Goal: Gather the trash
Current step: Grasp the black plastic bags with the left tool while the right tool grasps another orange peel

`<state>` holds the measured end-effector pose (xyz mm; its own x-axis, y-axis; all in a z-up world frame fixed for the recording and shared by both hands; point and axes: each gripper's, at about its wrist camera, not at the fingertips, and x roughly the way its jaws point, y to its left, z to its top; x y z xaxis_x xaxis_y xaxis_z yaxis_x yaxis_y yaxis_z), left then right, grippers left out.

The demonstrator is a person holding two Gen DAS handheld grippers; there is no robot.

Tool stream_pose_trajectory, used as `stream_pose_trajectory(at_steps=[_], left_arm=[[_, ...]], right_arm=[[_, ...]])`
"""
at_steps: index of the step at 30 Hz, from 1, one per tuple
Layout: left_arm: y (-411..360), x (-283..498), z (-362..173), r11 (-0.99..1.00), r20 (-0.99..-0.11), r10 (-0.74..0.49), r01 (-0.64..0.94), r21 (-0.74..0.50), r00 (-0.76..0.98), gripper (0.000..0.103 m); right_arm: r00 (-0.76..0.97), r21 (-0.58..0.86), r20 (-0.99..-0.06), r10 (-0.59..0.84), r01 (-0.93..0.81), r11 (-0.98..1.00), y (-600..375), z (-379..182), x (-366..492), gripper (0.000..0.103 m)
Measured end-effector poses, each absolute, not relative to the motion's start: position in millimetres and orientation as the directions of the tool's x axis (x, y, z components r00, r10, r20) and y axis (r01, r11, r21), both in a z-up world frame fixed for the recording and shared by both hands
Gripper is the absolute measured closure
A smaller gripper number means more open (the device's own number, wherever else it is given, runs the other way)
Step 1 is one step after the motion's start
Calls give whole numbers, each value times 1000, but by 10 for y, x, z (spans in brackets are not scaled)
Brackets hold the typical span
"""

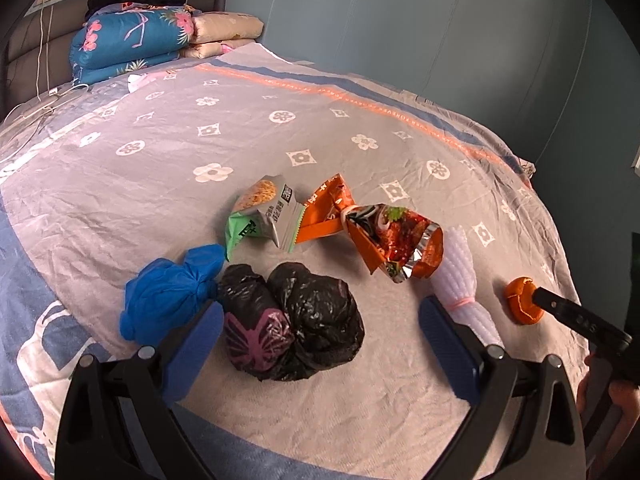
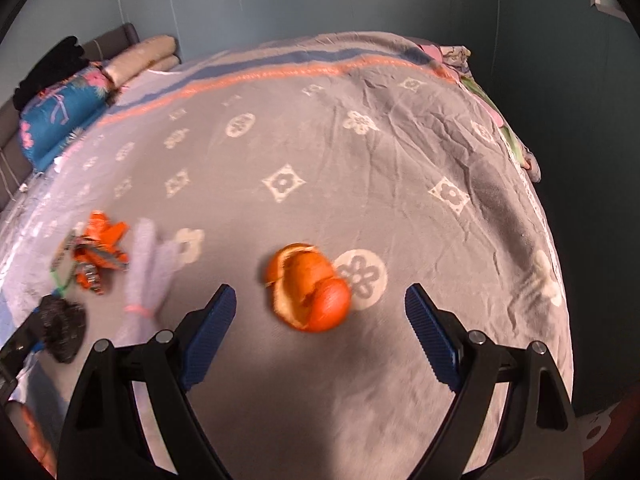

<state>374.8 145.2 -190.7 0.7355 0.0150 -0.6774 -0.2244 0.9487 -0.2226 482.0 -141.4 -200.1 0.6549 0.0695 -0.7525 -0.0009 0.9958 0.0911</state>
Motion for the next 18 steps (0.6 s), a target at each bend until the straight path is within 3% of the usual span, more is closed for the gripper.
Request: stream_pose_trajectory(at_steps=[6, 10, 12, 18], left_arm=[[1399, 3815, -1961, 955, -697, 12, -215, -205, 717, 21], [1374, 3851, -2001, 957, -712, 11, -213, -196, 702, 33], [1396, 3885, -2025, 951, -721, 2, -223, -212, 693, 36], [1401, 3974, -2072, 941, -734, -27, -230, -247, 679, 55]], right_arm=[[646, 78, -761, 65, -8, 997, -1388, -2114, 4962, 21], [629, 68, -775, 65, -19, 997, -1317, -2167, 5039, 38], [627, 66, -777, 63, -19, 998, -1292, -2184, 5053, 38], [597, 96, -798, 83, -11, 995, -1274, -2263, 5136, 55]])
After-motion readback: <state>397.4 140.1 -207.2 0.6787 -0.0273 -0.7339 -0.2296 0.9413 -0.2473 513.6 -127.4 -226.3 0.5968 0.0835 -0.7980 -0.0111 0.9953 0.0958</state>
